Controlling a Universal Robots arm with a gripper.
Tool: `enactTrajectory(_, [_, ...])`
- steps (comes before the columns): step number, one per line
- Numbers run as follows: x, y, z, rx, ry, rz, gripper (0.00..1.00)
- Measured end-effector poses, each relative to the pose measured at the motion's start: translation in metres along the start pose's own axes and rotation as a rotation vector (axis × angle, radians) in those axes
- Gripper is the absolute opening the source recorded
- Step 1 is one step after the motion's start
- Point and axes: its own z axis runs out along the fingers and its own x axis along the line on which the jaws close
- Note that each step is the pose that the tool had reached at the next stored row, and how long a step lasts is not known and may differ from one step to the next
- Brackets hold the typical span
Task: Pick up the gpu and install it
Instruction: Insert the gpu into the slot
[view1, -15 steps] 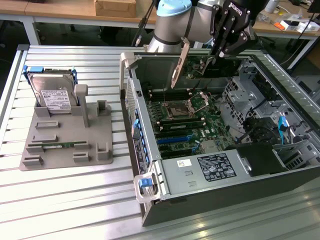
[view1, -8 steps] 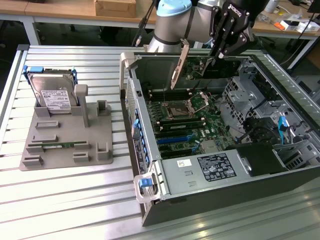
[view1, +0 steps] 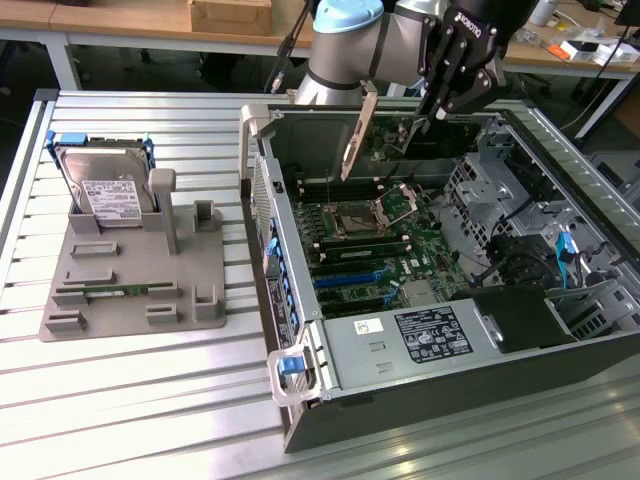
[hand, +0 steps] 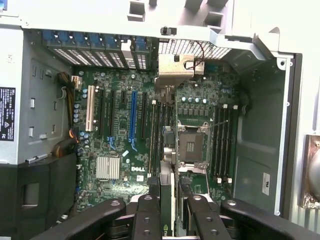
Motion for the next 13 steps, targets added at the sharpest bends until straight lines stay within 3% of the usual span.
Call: enactTrajectory(13, [0.0001,-0.0002,0.0037,0.0000,0.0000,0.000,0.26])
